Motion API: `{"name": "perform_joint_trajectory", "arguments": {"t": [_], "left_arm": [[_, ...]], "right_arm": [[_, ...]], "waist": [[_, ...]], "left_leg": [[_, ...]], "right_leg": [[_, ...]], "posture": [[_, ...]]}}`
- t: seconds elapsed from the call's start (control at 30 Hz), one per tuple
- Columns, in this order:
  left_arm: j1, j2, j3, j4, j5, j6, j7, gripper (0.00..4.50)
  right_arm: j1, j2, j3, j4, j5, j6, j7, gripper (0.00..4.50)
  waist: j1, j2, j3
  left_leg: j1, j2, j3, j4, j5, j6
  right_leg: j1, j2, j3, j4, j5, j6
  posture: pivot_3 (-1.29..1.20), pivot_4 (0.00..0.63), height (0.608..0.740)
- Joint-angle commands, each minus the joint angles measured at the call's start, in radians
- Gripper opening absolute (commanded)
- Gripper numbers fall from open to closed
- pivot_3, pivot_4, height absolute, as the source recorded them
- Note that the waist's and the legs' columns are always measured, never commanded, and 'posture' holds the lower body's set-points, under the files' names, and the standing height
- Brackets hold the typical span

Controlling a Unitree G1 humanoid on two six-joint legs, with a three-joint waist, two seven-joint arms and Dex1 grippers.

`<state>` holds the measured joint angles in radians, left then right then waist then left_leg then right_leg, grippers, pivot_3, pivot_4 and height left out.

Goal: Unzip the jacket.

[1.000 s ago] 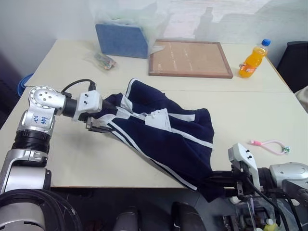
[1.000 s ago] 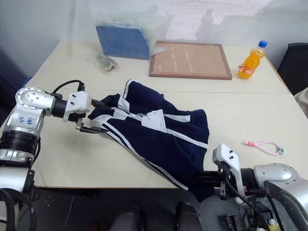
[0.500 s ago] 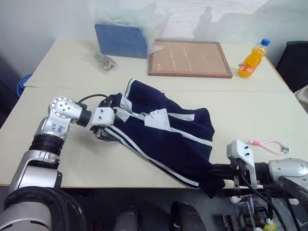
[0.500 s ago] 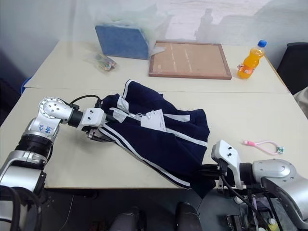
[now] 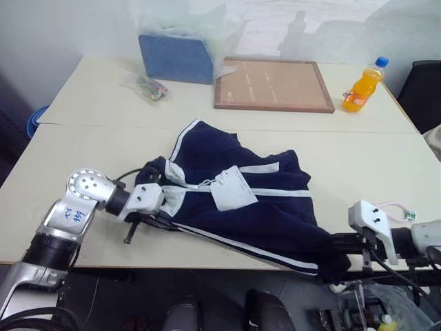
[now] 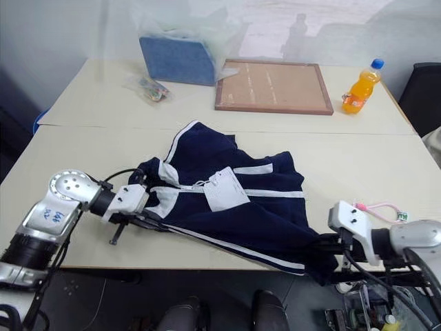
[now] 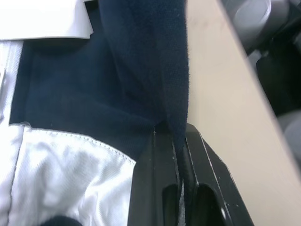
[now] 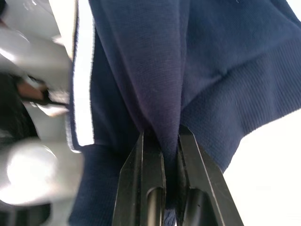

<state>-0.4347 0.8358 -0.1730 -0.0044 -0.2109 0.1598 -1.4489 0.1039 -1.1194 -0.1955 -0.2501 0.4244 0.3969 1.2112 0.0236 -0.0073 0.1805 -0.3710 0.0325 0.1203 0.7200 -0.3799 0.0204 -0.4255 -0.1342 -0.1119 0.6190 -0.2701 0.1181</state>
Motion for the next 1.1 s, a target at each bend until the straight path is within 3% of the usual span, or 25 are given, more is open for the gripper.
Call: {"name": "perform_joint_trajectory", "arguments": {"t": [0.03,0.27,0.4,0.47,0.7,0.87,0.97,1.1], "left_arm": [[0.050,0.020,0.024,-0.096,-0.018,0.051,0.041,0.01],[0.099,0.041,0.024,-0.111,0.015,0.028,0.096,0.01],[0.103,0.041,0.033,-0.100,0.001,0.033,0.118,0.01],[0.099,0.040,0.041,-0.097,-0.012,0.046,0.126,0.00],[0.111,0.080,0.138,-0.157,-0.144,0.185,0.111,1.90],[-0.020,0.117,0.234,-0.145,-0.346,0.416,0.070,3.32],[-0.169,0.080,0.206,-0.073,-0.369,0.463,0.067,4.18],[-0.305,-0.019,0.059,0.073,-0.209,0.303,0.055,4.18]], "right_arm": [[-0.017,-0.036,-0.009,0.072,-0.052,-0.067,0.041,0.00],[-0.002,-0.029,-0.017,0.036,-0.024,-0.053,0.100,0.00],[0.017,-0.002,-0.021,-0.011,-0.017,-0.009,0.059,0.00],[0.022,-0.003,-0.027,-0.019,-0.016,0.012,0.045,0.62],[0.106,-0.036,-0.180,-0.128,0.071,0.109,0.094,2.90],[-0.071,-0.034,-0.248,-0.153,0.236,0.278,0.034,4.49],[-0.288,0.018,-0.173,-0.117,0.331,0.399,-0.062,4.50],[-0.599,0.219,0.041,-0.033,0.359,0.616,-0.278,4.50]], "waist": [[-0.001,0.000,0.000],[0.001,0.000,0.000],[0.000,0.000,0.000],[0.000,0.000,0.000],[0.001,0.000,0.000],[-0.002,0.000,0.000],[0.000,0.000,0.000],[-0.003,-0.001,-0.001]], "left_leg": [[0.000,0.000,0.000,0.000,0.000,0.000],[0.000,0.000,0.000,0.000,0.000,0.000],[0.001,0.000,0.000,0.000,0.000,0.000],[0.001,0.000,0.000,0.000,0.000,0.000],[0.000,0.000,-0.001,0.000,0.000,0.000],[0.001,0.001,-0.005,0.000,0.000,0.000],[0.002,0.001,-0.006,0.001,0.000,0.000],[0.001,0.000,-0.002,0.000,0.000,0.000]], "right_leg": [[0.000,0.000,0.000,0.000,0.000,0.000],[0.000,0.000,0.000,0.000,0.000,0.000],[0.000,0.000,0.001,0.000,0.000,0.000],[0.000,0.000,0.001,0.000,0.000,0.000],[0.000,0.000,0.001,0.000,0.000,0.000],[-0.001,0.000,0.002,0.001,0.000,0.000],[0.000,0.000,0.003,0.002,0.000,0.000],[-0.001,0.001,0.002,0.001,0.000,0.000]], "posture": [[0.00,0.150,0.740],[0.00,0.150,0.740],[0.00,0.150,0.740],[0.00,0.150,0.740],[0.00,0.150,0.740],[0.00,0.150,0.740],[0.00,0.150,0.740],[0.00,0.150,0.740]]}}
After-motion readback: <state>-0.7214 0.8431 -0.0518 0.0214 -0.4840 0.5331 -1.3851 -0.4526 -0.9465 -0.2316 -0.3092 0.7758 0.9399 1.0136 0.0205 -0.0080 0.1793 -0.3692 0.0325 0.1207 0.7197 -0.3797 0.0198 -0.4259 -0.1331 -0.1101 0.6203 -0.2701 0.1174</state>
